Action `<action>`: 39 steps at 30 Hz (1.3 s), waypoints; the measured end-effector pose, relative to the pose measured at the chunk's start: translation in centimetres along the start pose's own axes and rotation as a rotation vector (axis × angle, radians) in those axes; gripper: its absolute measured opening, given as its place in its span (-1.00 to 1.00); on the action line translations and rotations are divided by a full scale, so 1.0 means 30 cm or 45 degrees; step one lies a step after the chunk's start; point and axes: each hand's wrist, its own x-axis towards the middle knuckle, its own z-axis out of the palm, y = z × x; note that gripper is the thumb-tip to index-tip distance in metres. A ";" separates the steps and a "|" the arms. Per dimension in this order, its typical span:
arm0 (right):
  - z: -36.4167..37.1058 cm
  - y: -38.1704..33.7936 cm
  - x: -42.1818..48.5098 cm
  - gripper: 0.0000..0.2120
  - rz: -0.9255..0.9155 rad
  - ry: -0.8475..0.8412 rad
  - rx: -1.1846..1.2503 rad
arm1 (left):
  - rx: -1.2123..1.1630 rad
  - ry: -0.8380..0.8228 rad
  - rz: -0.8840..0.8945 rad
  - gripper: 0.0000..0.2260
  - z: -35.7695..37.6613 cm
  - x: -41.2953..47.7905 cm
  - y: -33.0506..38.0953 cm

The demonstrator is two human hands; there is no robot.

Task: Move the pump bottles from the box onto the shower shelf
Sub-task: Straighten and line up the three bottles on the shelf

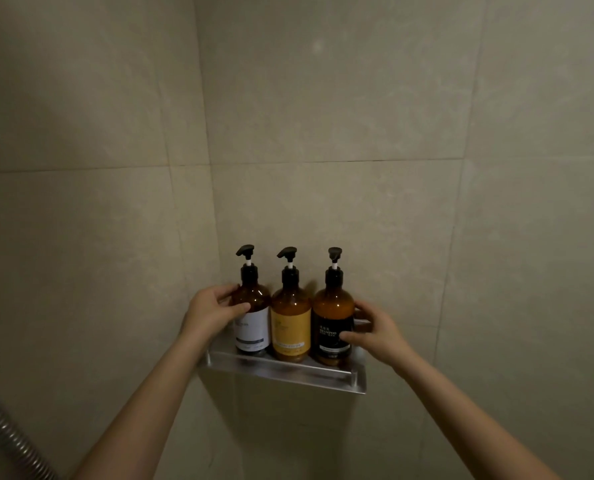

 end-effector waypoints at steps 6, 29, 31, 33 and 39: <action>-0.010 0.001 0.003 -0.38 0.026 -0.006 -0.027 | 0.016 0.000 0.035 -0.50 -0.012 0.010 0.022; -0.021 0.034 0.029 -0.34 -0.063 -0.130 0.015 | 0.120 -0.023 0.083 -0.50 -0.005 0.021 -0.005; -0.039 0.024 0.038 -0.26 -0.013 -0.180 -0.036 | 0.120 -0.021 0.087 -0.51 -0.004 0.017 -0.004; -0.068 -0.025 0.051 -0.24 0.031 -0.086 -0.035 | 0.127 -0.022 0.083 -0.51 -0.004 0.018 0.001; -0.130 -0.352 0.126 -0.77 -0.468 0.286 0.006 | 0.233 0.237 0.088 -0.49 0.023 -0.035 0.040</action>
